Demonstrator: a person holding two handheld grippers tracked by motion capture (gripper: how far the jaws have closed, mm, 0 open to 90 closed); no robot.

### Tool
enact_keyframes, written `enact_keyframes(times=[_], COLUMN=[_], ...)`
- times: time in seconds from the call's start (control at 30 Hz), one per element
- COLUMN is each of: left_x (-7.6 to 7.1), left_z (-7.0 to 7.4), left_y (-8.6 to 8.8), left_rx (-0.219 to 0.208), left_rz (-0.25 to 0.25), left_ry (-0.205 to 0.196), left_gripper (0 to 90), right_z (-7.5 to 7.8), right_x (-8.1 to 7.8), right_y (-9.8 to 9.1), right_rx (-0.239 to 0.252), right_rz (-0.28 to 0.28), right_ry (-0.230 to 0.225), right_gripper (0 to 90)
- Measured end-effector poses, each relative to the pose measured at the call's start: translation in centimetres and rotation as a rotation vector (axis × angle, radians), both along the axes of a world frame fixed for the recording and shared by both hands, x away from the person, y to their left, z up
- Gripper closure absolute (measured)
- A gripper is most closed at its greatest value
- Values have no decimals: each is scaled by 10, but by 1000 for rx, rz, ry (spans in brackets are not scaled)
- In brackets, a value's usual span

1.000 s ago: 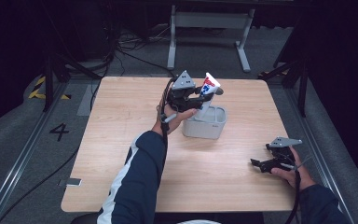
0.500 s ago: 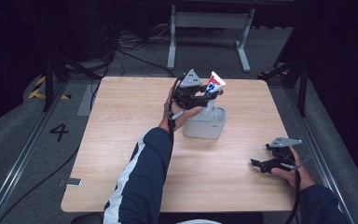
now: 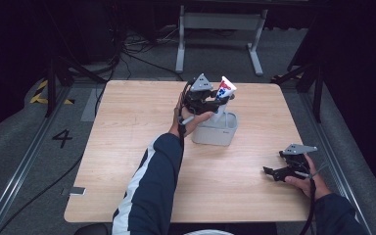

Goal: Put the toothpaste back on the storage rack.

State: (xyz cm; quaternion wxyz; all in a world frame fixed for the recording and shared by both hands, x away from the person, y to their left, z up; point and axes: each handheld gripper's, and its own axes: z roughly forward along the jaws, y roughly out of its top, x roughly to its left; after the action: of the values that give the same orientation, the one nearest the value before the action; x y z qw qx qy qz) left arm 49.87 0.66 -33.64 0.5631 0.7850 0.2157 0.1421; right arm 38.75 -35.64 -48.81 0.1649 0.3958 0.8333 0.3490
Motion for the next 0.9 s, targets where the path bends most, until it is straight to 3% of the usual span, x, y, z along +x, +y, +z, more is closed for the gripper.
enact_keyframes(times=[0.5, 0.9], left_x=[6, 1], left_z=[-22, -33], left_y=[0, 4], left_rx=[34, 62], left_rz=[0, 8], left_ry=[33, 53], left_gripper=[633, 630], right_z=[0, 0], right_x=[0, 0], right_y=[0, 0], right_rx=[1, 0], right_rz=[1, 2], right_ry=[0, 0], right_gripper=[5, 5])
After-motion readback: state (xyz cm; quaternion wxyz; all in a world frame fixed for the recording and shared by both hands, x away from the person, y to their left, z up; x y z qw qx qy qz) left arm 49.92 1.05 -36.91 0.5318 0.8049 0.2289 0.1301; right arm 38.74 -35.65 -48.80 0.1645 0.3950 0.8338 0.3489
